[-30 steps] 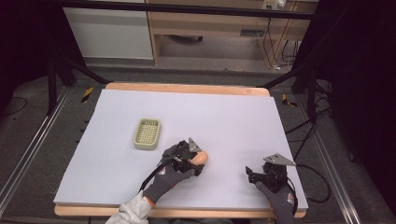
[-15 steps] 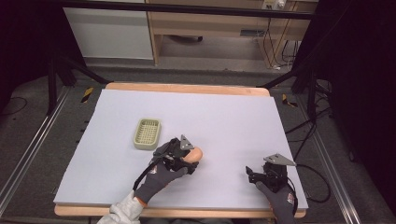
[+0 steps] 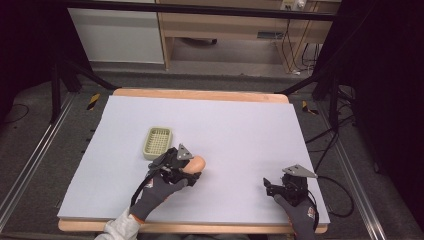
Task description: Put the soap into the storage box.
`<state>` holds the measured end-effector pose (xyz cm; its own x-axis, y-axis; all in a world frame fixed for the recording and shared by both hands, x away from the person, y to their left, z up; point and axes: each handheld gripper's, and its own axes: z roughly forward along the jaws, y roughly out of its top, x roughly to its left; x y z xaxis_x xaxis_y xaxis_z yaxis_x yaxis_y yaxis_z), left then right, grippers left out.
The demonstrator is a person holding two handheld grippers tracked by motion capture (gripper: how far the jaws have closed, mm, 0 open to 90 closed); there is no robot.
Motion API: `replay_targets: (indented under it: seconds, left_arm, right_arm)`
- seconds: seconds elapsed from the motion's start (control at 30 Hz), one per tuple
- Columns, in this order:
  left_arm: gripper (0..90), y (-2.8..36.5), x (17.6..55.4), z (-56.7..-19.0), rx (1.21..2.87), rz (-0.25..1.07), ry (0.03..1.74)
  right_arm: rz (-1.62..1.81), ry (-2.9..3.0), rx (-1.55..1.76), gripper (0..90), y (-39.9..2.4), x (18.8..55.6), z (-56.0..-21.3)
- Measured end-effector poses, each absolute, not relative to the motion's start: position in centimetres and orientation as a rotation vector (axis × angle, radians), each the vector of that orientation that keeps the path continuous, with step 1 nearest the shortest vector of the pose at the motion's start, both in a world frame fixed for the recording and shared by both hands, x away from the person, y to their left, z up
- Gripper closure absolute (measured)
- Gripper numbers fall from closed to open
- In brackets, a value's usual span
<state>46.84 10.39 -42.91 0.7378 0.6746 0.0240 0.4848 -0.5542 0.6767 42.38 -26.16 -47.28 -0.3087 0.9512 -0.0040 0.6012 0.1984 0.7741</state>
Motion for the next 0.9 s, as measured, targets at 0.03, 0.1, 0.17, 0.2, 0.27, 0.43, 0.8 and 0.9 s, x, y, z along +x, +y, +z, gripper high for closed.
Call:
replay_targets:
  seconds: [0.03,0.1,0.17,0.2,0.27,0.43,0.8,0.9]
  left_arm:
    - [31.7,10.4,46.8,-42.9,2.271,0.370,0.869]
    - [31.6,11.3,46.8,-42.9,2.246,0.365,0.888]
    - [31.6,11.7,46.8,-42.8,2.245,0.377,0.901]
    - [31.6,12.0,46.8,-42.8,2.237,0.377,0.908]
    - [31.6,12.4,46.8,-42.7,2.231,0.383,0.919]
    - [31.7,13.6,47.0,-42.3,2.207,0.405,0.951]
    - [31.6,15.3,47.5,-41.8,2.168,0.444,1.003]
    - [31.7,15.7,47.7,-41.7,2.158,0.447,1.014]
  right_arm:
    - [0.939,1.988,1.442,12.0,-26.2,42.4,-47.3]
    - [0.940,1.986,1.441,12.0,-26.2,42.4,-47.3]
    - [0.940,1.987,1.441,12.0,-26.2,42.4,-47.3]
    - [0.939,1.988,1.441,12.0,-26.2,42.4,-47.3]
    - [0.943,1.986,1.442,12.0,-26.2,42.4,-47.2]
    - [0.941,1.977,1.445,12.0,-26.2,42.3,-47.2]
    - [0.946,1.980,1.432,12.0,-26.4,42.3,-47.2]
    - [0.945,1.981,1.429,12.0,-26.3,42.3,-47.2]
